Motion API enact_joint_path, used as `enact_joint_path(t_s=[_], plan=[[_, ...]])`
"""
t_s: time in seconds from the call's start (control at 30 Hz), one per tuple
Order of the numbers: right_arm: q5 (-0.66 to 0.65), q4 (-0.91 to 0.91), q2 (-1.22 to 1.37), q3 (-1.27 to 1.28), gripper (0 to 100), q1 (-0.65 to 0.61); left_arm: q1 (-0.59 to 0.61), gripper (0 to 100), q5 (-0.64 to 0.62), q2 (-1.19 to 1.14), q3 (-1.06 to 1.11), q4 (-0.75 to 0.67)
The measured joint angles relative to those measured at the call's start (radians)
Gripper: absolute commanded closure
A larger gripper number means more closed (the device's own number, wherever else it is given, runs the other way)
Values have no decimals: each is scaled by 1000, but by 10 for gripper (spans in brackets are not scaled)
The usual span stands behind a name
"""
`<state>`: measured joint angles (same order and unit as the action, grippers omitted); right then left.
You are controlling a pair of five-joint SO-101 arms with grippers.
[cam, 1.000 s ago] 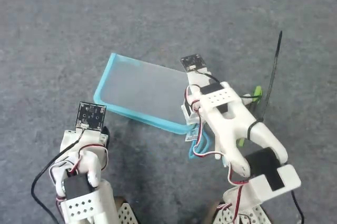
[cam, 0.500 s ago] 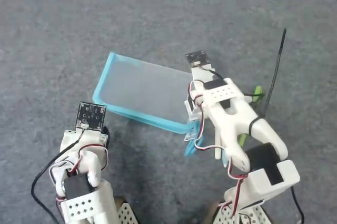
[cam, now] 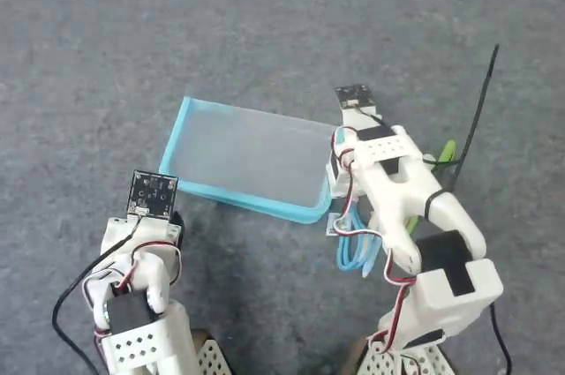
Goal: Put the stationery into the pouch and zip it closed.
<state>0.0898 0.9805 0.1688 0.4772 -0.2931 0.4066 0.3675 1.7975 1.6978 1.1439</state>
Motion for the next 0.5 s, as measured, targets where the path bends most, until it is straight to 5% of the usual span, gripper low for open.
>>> enact_joint_path(t_s=[0.07,0.5], plan=[[-2,9,17,-18,998,11,0,803,0,0,0,0],[-94,157,-160,-77,993,9,0,801,0,0,0,-37]])
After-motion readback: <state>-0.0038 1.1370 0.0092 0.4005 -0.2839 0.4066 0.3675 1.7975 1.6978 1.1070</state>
